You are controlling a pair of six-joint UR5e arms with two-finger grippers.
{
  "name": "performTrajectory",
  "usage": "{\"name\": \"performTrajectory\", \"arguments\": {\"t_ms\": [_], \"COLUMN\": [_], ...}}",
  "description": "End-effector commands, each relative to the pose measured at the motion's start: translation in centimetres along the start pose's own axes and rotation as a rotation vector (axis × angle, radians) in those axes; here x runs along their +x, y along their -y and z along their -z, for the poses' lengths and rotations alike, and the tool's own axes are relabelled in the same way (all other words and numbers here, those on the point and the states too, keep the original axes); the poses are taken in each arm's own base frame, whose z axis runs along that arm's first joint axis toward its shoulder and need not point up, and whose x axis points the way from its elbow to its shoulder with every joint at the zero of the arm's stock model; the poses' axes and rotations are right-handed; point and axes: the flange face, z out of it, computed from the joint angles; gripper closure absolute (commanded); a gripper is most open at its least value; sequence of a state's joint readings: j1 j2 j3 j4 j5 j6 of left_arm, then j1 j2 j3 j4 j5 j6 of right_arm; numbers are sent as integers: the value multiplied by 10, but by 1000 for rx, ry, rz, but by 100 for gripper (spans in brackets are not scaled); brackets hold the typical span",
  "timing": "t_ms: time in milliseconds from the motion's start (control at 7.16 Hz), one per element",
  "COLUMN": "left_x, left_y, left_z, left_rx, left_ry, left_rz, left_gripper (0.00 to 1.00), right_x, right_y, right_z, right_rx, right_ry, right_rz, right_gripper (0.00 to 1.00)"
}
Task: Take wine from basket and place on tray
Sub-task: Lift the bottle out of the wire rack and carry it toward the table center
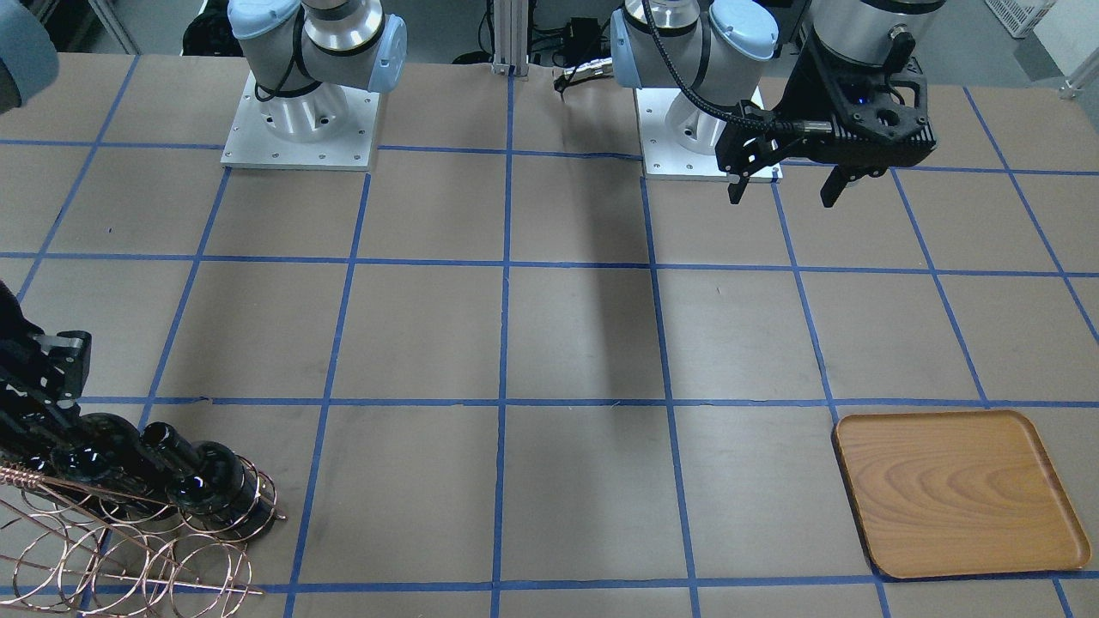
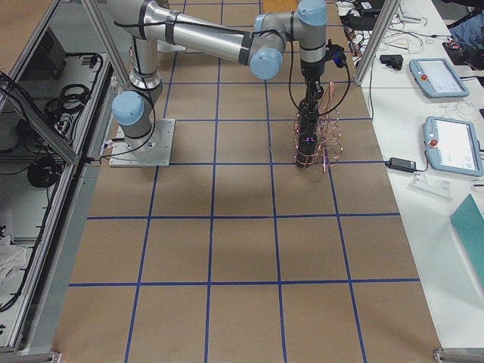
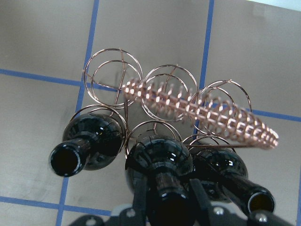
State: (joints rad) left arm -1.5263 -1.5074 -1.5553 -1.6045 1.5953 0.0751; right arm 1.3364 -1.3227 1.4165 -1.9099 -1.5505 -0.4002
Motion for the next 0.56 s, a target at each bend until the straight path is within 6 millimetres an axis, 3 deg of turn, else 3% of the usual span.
{"name": "performTrajectory", "arguments": {"t_ms": [0,419], "left_x": [0,0], "left_y": [0,-1], "left_z": [0,2], "left_rx": [-1,4], "left_ry": [0,0], "left_rz": [0,-1], "left_gripper": [0,0], "right_x": [-12,-30], "right_y": [-20,-59], "right_z": [62,126], "right_rx": [-4,-51], "right_ry": [5,25], "right_rz": [-6,-8], "right_gripper": [100,100]}}
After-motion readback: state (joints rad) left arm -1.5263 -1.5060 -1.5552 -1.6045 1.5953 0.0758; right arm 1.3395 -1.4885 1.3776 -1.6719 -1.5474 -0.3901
